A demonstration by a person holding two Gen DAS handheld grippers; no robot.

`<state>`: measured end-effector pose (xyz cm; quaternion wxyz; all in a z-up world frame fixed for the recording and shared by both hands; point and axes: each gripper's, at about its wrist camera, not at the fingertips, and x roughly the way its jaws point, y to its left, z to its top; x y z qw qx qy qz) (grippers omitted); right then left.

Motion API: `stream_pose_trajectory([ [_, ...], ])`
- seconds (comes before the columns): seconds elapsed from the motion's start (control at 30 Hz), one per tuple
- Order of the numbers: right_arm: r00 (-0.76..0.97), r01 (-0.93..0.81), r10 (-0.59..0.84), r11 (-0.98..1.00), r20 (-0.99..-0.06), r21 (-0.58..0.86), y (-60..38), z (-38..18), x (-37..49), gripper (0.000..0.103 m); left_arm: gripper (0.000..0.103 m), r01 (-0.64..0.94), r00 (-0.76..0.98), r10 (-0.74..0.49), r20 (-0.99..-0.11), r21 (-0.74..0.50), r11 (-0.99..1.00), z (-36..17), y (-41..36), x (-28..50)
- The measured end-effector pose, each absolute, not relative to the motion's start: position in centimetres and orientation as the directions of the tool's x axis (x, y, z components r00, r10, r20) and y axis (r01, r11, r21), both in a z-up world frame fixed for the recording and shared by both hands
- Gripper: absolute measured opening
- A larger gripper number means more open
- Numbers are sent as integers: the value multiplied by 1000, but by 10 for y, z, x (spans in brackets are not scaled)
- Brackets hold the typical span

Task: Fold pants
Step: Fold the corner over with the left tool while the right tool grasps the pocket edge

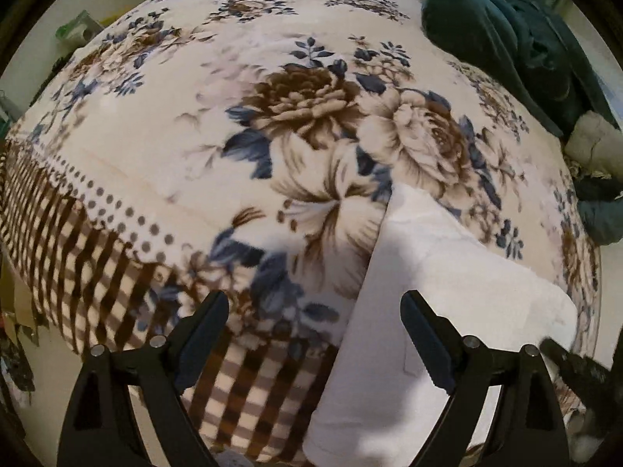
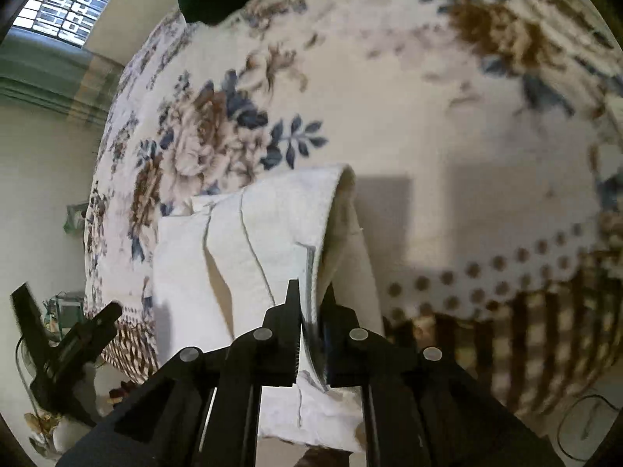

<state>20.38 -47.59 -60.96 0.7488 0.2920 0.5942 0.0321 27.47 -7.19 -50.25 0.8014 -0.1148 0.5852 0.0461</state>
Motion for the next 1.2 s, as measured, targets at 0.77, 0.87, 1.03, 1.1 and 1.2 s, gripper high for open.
stream_pose_trajectory([
  [0.77,199,642,601,517,-774,566,-622,-711,117,69,20,-73,179,-420,-889,-438,896,-596,-158,396],
  [0.87,251,604,608,509,-753,613,-612,-713,114,26,18,-77,206,-426,-881,-449,890,-597,-149,394],
  [1.03,269,606,488,584,-830,540,-613,-699,101,12,15,-183,199,-463,-864,-497,848,-609,-121,395],
  [1.1,233,605,483,607,-844,515,-610,-698,101,13,15,-216,198,-468,-861,-504,836,-606,-119,398],
  [1.2,193,612,505,609,-841,505,-610,-689,104,24,20,-256,172,-487,-856,-516,817,-598,-115,400],
])
